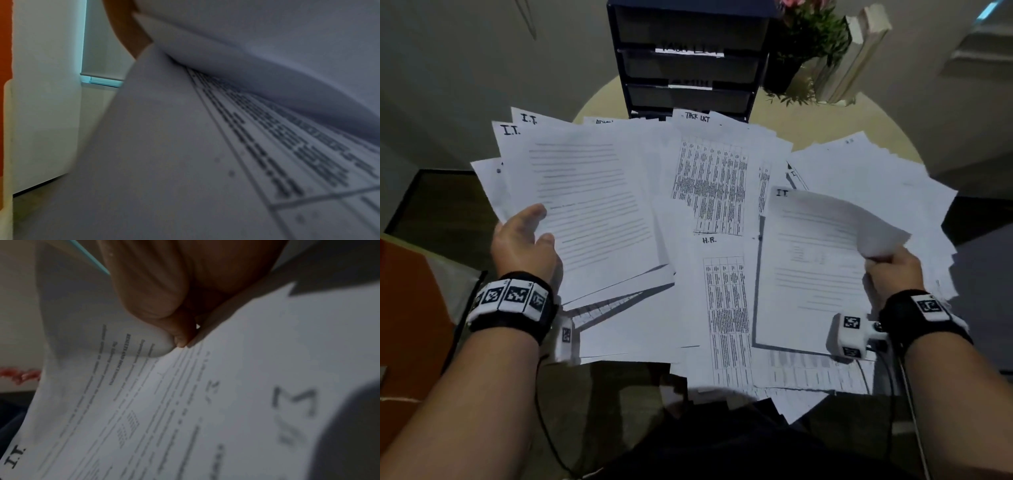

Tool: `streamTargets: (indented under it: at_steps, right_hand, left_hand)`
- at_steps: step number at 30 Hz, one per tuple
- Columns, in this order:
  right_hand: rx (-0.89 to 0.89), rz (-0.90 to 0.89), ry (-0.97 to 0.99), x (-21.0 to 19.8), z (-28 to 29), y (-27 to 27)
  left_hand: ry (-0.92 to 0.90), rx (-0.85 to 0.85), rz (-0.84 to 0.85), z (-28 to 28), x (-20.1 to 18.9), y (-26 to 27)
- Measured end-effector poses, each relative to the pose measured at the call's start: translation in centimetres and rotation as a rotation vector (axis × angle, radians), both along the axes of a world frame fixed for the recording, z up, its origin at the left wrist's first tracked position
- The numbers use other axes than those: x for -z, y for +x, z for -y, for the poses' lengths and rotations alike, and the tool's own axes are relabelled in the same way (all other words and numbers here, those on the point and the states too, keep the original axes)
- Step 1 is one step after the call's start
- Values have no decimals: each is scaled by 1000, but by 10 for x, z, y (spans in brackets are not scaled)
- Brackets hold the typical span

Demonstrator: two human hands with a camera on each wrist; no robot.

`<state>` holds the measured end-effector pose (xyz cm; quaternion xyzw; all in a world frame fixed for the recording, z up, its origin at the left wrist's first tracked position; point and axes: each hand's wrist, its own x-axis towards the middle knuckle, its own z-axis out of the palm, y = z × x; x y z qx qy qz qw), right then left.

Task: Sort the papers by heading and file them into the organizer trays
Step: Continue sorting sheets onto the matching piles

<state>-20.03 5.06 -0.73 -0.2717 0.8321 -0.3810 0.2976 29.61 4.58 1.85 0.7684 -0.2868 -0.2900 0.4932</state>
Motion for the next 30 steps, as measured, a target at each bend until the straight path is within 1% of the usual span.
streamTargets:
  at_steps: [3,5,7,8,9,11,13,14,15,17,19,21,23,25,26,28,29,30]
  right_hand:
    - [-186,-139,51,18,5,10]
    - [-335,-261,98,0,14,28]
    - [-428,-415,35,-28,29,43]
    - [-442,-430,-24,-42,37,50]
    - [-450,-415,-85,-55,45,57]
    - [-455,-307,-177,-69,62,73]
    - [-462,-138,-233,-70,73,97]
    - [-473,-82,-236,-67,76,112]
    - [-511,-71,-215,-63,76,128]
    - [-618,-104,-121,-47,72,159]
    - [-715,-110,-17,-25,63,190]
    - [-781,-82,64,-4,53,218]
    - [-830,-65,129,15,43,242]
    - [-847,-87,100,25,38,260]
    - [-846,-159,60,26,38,267]
    - [-811,-312,5,18,41,273]
    - [-815,-273,-18,15,44,273]
    - [-837,-112,-55,11,45,273]
  left_hand:
    - [-6,-5,7,0,-2,4]
    - [-13,-15,-2,0,-4,9]
    - [-14,-19,8,-2,-5,15]
    - [-12,-27,8,-4,-6,20]
    - [-6,-41,16,-6,-5,24]
    - [-2,-75,-16,-11,-2,32]
    - [0,-117,-82,-18,-5,36]
    - [-16,-132,-116,-23,-6,40]
    - [-30,-138,-136,-28,-6,43]
    - [-22,-140,-154,-38,-4,51]
    - [14,-122,-132,-48,-1,55]
    - [60,-95,-98,-57,-1,55]
    - [72,-72,-125,-65,2,50]
    - [53,-39,-159,-72,4,44]
    - [52,-25,-156,-75,5,41]
    - [31,-2,-204,-77,8,36]
    - [21,11,-225,-77,11,33]
    - [6,19,-247,-75,11,27]
